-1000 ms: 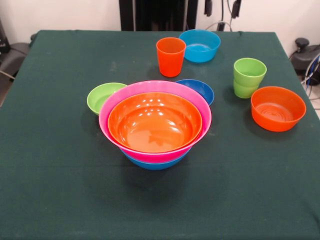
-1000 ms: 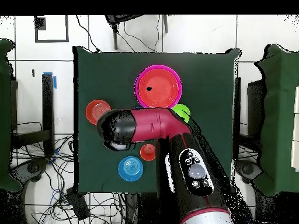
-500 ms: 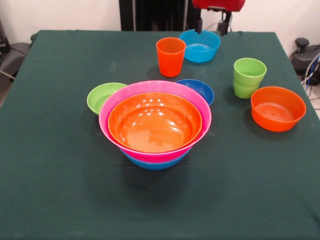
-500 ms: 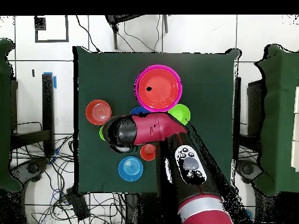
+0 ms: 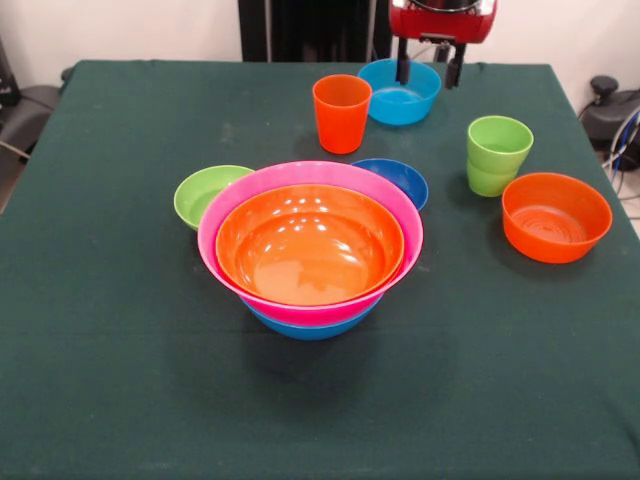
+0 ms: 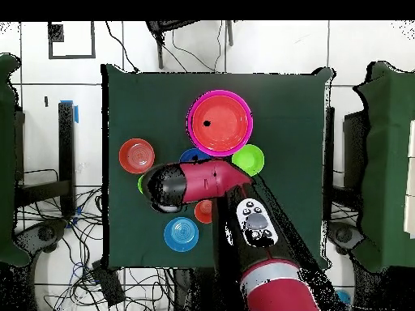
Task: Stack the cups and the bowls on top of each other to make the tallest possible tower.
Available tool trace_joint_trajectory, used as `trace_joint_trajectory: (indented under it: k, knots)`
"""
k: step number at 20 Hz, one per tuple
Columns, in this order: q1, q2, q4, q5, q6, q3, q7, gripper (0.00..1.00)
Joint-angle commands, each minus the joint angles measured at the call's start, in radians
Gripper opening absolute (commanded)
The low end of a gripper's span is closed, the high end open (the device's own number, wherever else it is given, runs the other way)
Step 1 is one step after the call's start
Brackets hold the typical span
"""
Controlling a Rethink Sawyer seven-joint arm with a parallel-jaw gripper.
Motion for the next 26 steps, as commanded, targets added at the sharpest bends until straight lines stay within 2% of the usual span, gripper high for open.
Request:
trace_joint_trajectory:
  k: [1, 7, 13, 19, 22, 26]
  knots:
    - [0.074, 0.022, -0.010, -0.009, -0.069, -0.007, 0.119, 1.00]
    - [0.152, -0.021, -0.030, 0.056, 0.014, -0.037, 0.183, 1.00]
    - [0.207, -0.010, -0.049, 0.092, 0.001, -0.073, 0.200, 1.00]
    - [0.221, -0.006, -0.062, 0.088, -0.018, -0.130, 0.181, 1.00]
    - [0.217, -0.020, -0.069, 0.073, 0.015, -0.144, 0.137, 1.00]
    - [0.199, -0.032, -0.069, 0.087, 0.058, -0.137, 0.096, 1.00]
